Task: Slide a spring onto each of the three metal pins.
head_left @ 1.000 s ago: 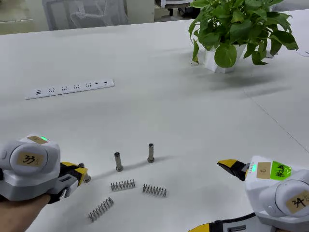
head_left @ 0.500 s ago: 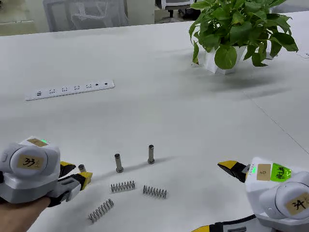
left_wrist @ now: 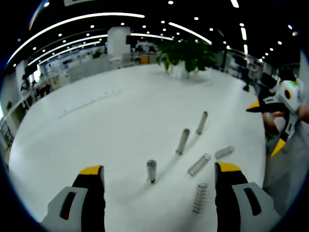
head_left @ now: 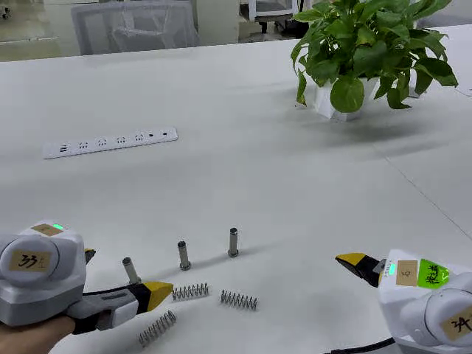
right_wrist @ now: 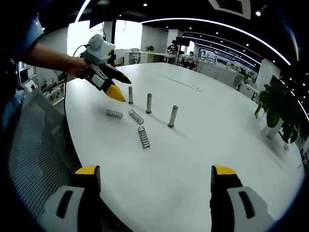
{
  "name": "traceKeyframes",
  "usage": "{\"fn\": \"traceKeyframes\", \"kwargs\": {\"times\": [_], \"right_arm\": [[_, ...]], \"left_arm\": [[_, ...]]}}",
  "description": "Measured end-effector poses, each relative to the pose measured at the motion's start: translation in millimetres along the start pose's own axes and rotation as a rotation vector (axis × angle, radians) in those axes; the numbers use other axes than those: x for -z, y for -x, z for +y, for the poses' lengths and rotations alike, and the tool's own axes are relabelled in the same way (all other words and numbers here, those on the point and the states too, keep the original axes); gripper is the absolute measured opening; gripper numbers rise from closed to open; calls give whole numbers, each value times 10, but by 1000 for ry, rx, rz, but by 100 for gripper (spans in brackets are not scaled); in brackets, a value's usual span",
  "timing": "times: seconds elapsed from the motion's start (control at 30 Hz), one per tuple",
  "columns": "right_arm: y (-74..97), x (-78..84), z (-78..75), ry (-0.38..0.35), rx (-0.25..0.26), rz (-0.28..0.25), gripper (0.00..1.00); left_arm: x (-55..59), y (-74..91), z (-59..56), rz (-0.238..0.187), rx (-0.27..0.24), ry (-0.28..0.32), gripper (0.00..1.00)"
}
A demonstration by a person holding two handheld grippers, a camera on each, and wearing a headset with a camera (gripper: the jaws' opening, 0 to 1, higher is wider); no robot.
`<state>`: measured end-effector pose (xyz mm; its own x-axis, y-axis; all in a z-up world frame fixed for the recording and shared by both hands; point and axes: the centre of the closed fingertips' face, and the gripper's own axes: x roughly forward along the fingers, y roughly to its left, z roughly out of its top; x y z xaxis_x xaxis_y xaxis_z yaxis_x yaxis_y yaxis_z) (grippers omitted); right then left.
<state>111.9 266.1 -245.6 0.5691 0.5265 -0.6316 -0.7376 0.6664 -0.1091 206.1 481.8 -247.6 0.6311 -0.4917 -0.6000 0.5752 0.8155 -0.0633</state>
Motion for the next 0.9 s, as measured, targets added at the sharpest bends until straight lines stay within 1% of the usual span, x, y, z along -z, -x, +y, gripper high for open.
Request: {"fn": "traceKeyframes", "kwargs": {"times": [0.03,0.1,0.2,0.23,0.33,0.37,0.4,0.47,0.5,0.57,0.63,0.73,0.8,0.83,0.9], "right_arm": [[-1,0,5,-1,-2,0,96],[-1,1,14,-3,-7,1,96],[1,-2,8,-9,-5,-2,96],[2,-3,1,-13,-4,-5,96],[6,-12,-4,-22,-4,-11,96],[5,-12,-4,-23,-4,-11,96],[4,-11,-2,-22,-5,-10,96],[1,-10,4,-19,-6,-8,96],[0,-9,6,-19,-8,-8,96],[-5,-2,9,-15,-9,-4,96],[-10,1,19,-11,-13,-1,96],[-9,2,26,-7,-13,0,96],[-7,-2,25,-9,-13,-3,96],[-5,-6,24,-11,-12,-5,96],[-2,-12,21,-13,-12,-8,96]], "left_arm": [[6,3,-22,-2,11,13,100],[26,15,-44,3,26,18,100],[41,48,-73,4,27,4,100],[36,63,-84,-2,34,1,100],[49,86,-54,1,34,5,100],[48,109,-96,-2,51,17,100],[38,128,-120,-16,58,26,100],[90,142,-102,-8,60,17,100],[117,162,-137,-5,69,18,100],[148,189,-167,-1,75,18,100],[185,220,-198,-5,74,1,100],[254,248,-226,-2,71,-4,100],[286,274,-261,-6,75,4,100],[305,283,-269,-11,76,7,100],[342,292,-277,-7,79,7,100]]}}
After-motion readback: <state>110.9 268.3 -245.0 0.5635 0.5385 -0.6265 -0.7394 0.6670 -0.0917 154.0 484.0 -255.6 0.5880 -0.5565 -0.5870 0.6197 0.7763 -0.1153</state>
